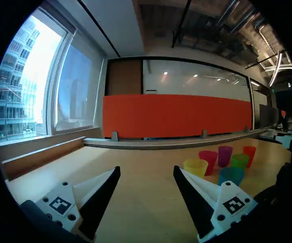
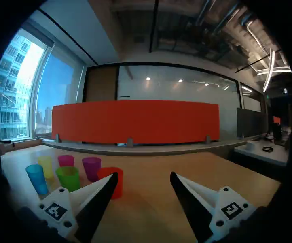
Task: Pour water
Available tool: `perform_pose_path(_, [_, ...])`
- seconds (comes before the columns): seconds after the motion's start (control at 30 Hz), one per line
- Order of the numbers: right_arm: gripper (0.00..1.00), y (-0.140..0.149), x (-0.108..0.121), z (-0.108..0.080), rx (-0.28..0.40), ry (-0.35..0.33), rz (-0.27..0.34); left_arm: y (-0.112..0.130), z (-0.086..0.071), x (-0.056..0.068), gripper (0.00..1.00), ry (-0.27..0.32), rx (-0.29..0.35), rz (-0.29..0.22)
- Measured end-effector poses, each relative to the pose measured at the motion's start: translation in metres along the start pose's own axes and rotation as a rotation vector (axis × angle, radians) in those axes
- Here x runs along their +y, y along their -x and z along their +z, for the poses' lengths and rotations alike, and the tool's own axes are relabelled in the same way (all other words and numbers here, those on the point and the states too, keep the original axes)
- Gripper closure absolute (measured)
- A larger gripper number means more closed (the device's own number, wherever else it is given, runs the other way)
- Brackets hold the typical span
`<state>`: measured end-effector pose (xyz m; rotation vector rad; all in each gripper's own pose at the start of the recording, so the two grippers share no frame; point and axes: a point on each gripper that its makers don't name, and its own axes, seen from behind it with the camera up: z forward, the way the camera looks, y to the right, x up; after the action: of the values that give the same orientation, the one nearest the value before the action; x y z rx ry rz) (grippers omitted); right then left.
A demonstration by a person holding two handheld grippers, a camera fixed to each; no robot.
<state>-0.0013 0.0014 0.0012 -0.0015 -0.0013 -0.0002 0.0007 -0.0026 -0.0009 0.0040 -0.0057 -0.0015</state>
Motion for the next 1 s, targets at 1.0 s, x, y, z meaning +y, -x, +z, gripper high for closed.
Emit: perform_pose_path(1.0, [0.0,-0.159,-0.012,0.026,-0.071,-0.106,0.011,-0.151,0.034,0.017,0.03,0.103,-0.032,-0.037])
